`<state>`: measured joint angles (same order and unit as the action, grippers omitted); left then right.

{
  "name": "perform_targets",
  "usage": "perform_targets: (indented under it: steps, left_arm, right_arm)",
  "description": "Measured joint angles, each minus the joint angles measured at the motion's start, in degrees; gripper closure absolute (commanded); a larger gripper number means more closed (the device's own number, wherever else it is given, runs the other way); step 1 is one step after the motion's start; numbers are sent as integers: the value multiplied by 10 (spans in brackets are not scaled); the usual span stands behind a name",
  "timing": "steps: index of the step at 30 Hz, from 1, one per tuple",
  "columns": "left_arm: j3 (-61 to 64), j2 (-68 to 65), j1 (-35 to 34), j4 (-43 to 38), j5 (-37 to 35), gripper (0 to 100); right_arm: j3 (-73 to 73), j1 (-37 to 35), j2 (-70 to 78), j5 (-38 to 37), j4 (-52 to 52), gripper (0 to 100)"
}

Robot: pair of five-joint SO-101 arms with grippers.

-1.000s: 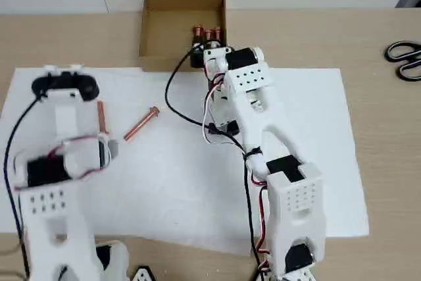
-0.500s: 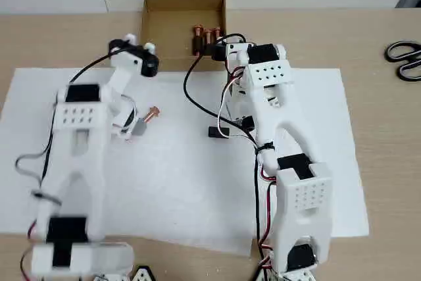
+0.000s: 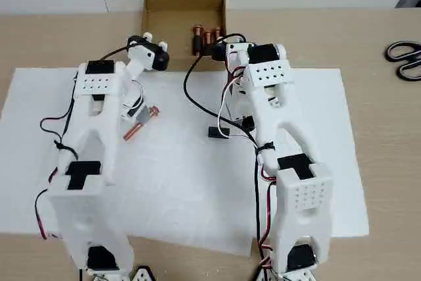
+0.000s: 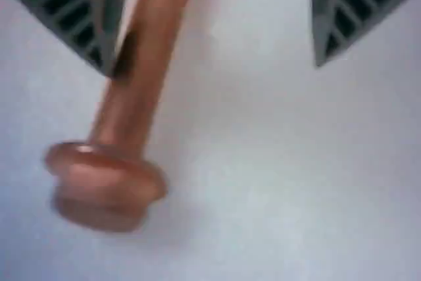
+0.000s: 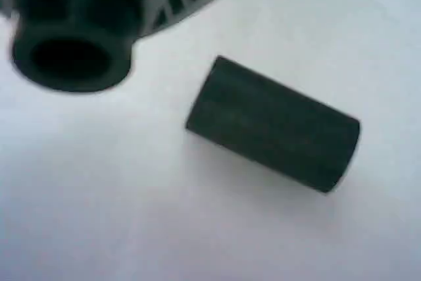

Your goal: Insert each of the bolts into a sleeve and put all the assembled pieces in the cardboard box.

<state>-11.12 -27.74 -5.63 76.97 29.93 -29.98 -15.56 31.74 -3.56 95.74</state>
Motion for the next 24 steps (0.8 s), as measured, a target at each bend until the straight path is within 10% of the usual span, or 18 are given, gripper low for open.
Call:
perform_targets:
  steps: [24]
  left_arm:
    - [-32, -41, 30, -18, 0, 867]
  right_arm:
    - [0, 0, 0, 0, 0, 995]
